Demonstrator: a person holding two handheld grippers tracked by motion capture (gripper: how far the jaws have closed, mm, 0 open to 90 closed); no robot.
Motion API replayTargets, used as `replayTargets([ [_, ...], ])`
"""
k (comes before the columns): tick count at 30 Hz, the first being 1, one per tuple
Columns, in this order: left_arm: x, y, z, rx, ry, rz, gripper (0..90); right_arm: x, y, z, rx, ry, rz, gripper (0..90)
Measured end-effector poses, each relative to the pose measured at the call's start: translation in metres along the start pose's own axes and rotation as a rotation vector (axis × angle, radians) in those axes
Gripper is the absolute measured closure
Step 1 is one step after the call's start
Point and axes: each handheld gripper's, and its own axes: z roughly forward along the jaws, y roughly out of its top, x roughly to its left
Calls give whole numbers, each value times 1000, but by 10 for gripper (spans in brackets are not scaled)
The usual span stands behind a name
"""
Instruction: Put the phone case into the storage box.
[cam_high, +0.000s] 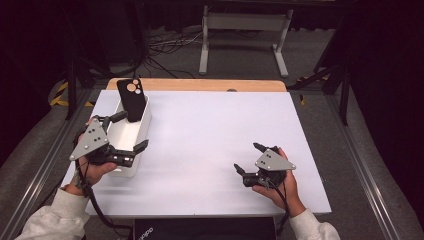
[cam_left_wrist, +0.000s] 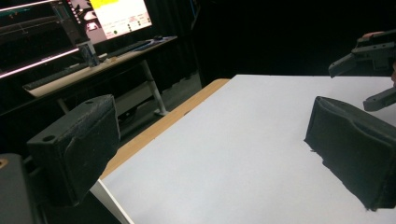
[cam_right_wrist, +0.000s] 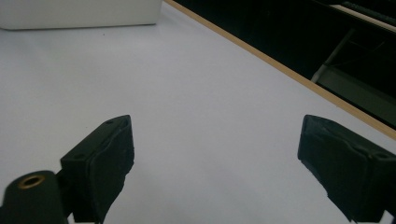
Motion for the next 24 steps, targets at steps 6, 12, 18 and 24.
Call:
replayTargets([
  [6,-8,0,-1,1,-20,8,37,0,1,-1,-6,0,1,116],
  [12,-18,-2,-1,5,-38,18,33,1,2,-2,-4,2,-1,116],
  [18,-23,-5,-2,2,-49,16,26,2,2,-2,-8,3,-5,116],
  [24,-27,-9,-3,9,-50,13,30,2,3,-3,-10,6,-5,116],
])
